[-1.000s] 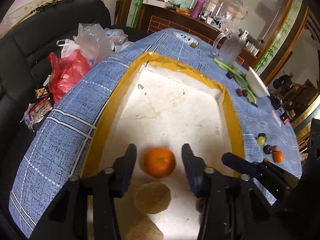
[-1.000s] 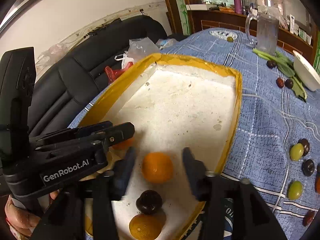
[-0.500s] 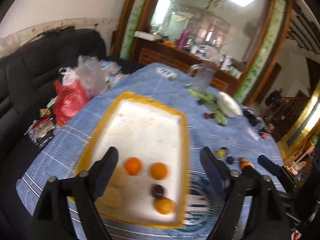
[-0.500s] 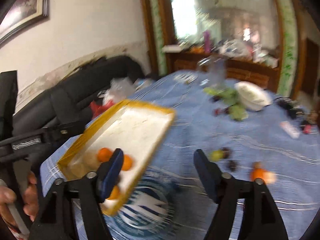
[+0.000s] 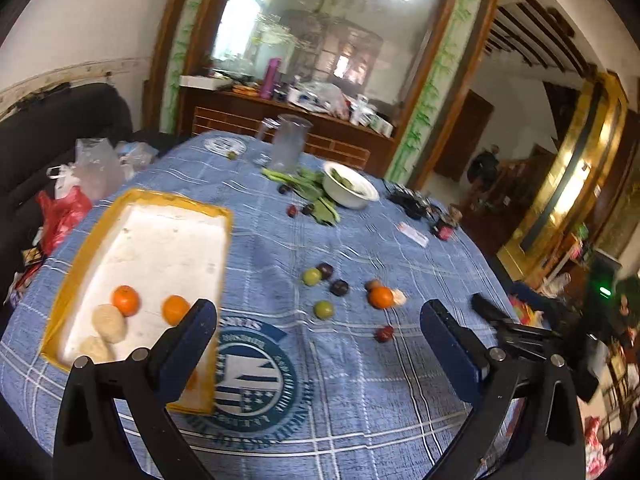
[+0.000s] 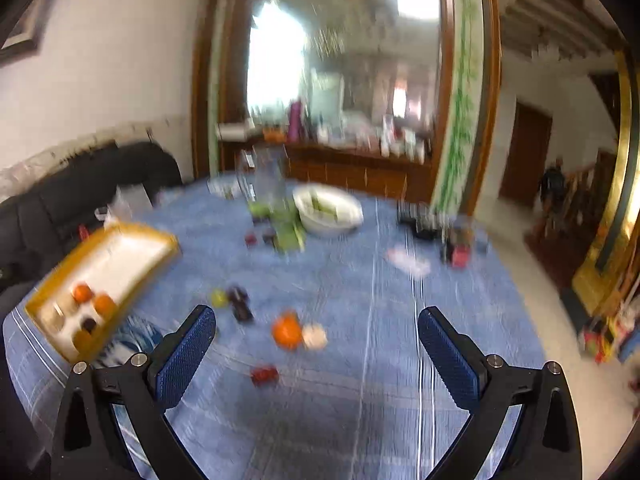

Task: Organize fruits
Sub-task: 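Move both open tools back to the remaining fruit, then grasp a dark plum with the left tool while the right tool grasps a tangerine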

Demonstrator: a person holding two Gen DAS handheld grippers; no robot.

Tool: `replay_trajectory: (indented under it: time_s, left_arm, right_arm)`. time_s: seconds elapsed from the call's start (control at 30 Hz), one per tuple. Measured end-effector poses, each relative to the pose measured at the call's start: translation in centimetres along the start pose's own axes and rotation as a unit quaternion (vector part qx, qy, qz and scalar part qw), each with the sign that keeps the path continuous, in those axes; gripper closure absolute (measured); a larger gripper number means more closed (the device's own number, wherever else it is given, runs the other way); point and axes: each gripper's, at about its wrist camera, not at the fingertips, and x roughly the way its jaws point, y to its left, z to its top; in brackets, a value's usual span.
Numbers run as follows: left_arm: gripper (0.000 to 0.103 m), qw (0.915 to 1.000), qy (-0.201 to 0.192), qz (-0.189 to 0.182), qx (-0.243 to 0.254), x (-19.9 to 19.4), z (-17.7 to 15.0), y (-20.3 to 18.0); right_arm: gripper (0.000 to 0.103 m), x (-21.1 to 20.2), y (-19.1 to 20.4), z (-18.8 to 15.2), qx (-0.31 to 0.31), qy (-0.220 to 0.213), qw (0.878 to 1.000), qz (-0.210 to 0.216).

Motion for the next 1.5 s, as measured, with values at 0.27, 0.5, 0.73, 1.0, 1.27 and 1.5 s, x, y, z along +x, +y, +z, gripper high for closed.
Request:
replay_trajectory:
  time_s: [0.27, 0.5, 0.73, 1.0, 1.27, 1.5]
  left_arm:
    - [0.026, 0.9995, 0.03, -0.004, 0.0, 3.2, 1.0, -0.4]
    - [0.049, 0.9976, 0.069, -0.005, -0.004, 7.4, 1.0, -0.1]
    - [0.049, 0.995, 0.1, -0.002, 0.006, 11.6, 1.0, -0.3]
    - [0.049, 0.9894, 0.139, -0.035, -0.022, 17.7, 1.7, -1.0]
    - [0.05, 0.9857, 0.166, -0.028, 0.015, 22.3, 1.0, -3.5]
    - [0.05, 0.9825, 0.181, -0.018, 0.041, 24.4, 0.0, -3.8]
  right_arm:
    - [0.054, 7.2, -2.2, -1.6, 0.071, 0.087, 0.99, 0.085]
    - [0.054, 13.2, -0.8, -0.8, 0.061, 0.112, 0.987, 0.098]
    - [0.053, 15.5, 1.2, -1.4, -0.005, 0.121, 0.99, 0.073]
    - [0.066, 15.2, 1.1, -1.7, -0.013, 0.113, 0.991, 0.067]
    - [0.066, 14.1, -1.2, -1.6, 0.035, 0.114, 0.99, 0.078]
    - [0.066, 14.2, -1.3, -1.6, 0.04, 0.122, 0.989, 0.076]
